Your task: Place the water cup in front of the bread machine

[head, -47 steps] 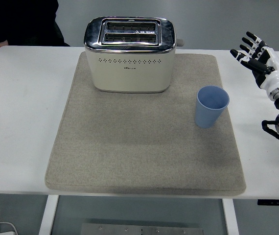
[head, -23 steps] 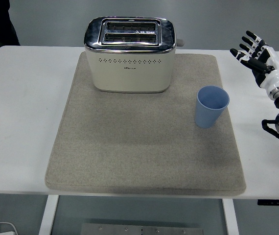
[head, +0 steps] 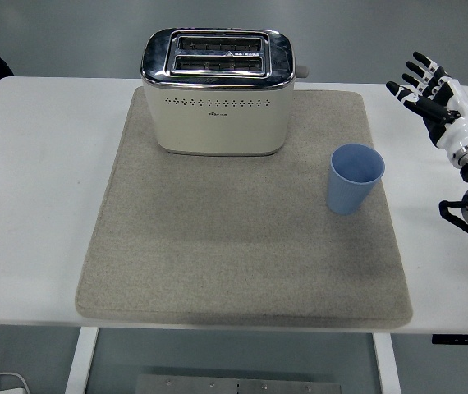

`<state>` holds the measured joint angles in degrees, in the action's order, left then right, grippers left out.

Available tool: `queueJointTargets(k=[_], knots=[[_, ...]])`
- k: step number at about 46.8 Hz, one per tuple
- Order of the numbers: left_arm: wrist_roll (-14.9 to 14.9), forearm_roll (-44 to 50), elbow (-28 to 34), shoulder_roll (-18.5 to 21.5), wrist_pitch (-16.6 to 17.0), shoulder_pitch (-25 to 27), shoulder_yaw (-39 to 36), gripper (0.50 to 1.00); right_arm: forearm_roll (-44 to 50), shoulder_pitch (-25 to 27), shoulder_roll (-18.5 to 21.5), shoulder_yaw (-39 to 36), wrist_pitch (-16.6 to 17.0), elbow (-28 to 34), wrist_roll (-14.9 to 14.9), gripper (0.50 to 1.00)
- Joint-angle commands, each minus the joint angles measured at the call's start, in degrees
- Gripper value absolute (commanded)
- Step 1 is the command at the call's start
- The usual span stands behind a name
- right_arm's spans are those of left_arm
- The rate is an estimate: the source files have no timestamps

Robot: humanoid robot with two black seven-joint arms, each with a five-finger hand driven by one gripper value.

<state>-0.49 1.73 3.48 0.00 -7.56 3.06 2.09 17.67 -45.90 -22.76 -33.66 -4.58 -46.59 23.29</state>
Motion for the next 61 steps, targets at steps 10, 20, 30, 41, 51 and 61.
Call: queueJointTargets(k=[10,20,30,41,51,61], knots=[[0.0,-0.1,-0.1,0.0,0.0,0.0,0.0,1.000,0.0,-0.1,-0.1,0.0,0.2,-0.1,0.0,0.915],[0.0,-0.1,-0.1,0.0,0.0,0.0,0.0,1.000,0.1,0.2,-0.3,0.2,0.3,-0.3,0.0,0.915],[0.1,-0.1,0.0,0.0,0.0,0.0,0.0,1.000,0.3,0.3,-2.0,0.7,1.2,-1.0,0.0,0.915],[0.1,-0.1,-0.1,0.0,0.0,0.0,0.0,1.000,1.1,0.9,-5.3,1.5,2.6,-6.1,0.4,0.915],[0.1,-0.1,-0.1,0.0,0.0,0.0,0.0,1.000,5.6,3.4,-9.8,3.1,3.0,-12.6,0.7,0.915],[0.1,-0.1,-0.1,0.0,0.0,0.0,0.0,1.000,11.1,6.6,-14.5,3.1,3.1,-17.5,2.1,0.915]])
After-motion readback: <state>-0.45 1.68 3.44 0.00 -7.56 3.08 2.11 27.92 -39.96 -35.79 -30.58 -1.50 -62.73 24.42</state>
